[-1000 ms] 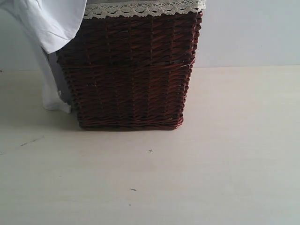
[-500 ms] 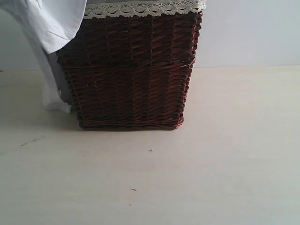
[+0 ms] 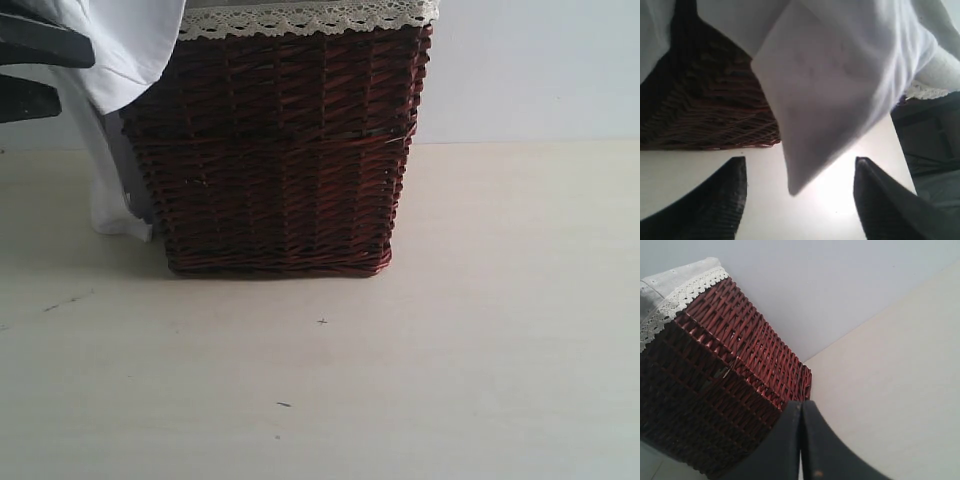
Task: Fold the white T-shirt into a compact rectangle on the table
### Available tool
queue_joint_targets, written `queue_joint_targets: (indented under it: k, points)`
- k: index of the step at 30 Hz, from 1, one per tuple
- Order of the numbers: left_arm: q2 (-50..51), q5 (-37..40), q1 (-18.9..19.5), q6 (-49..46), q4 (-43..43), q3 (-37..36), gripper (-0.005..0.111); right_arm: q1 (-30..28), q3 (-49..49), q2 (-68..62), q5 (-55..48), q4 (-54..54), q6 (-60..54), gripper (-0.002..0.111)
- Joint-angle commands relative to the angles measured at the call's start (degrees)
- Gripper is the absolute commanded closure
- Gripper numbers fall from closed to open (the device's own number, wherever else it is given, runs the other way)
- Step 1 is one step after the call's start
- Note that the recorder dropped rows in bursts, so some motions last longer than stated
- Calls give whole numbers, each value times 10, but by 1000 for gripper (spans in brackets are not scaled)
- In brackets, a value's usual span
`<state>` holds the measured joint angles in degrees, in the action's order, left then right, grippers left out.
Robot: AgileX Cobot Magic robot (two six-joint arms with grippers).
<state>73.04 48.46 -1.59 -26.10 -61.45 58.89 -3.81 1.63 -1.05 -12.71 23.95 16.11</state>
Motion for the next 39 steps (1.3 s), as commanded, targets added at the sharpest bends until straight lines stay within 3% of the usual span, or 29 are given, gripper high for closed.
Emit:
queue_joint_targets:
  k: [1,3,7,10,16,20,21,22,23,25,28,31,39]
  points:
    - [37,-73,-40,-61,-93,-3,47,2,-1,3,6,-2,-11,108]
    - [55,-87,-55,-69,-118,-3,58,2,-1,3,6,-2,-11,108]
    - [44,-19,-54,-100,-188,18,105,2,-1,3,6,-2,-11,108]
    - [5,8,-30,-110,-239,99,107,2,-1,3,5,0,-11,108]
    - [-7,-159,61,-112,-269,435,107,2,-1,3,5,0,-11,108]
    - [5,-126,91,-85,-249,559,107,2,-1,3,5,0,-11,108]
    - [9,-106,94,-8,-204,604,107,2,-1,3,5,1,-11,108]
    - [9,-92,94,48,-181,618,107,2,-1,3,5,7,-11,108]
    - [10,-27,94,158,-117,638,107,4,-1,3,5,31,-26,108]
    - [10,102,94,243,-79,639,107,21,7,3,5,101,-114,108]
    - [12,206,94,277,-85,639,107,50,36,2,-22,208,-275,108]
    - [10,215,94,311,-109,639,107,74,71,-16,-59,303,-433,108]
    - [-38,215,91,326,-88,675,107,81,143,-165,-160,367,-569,108]
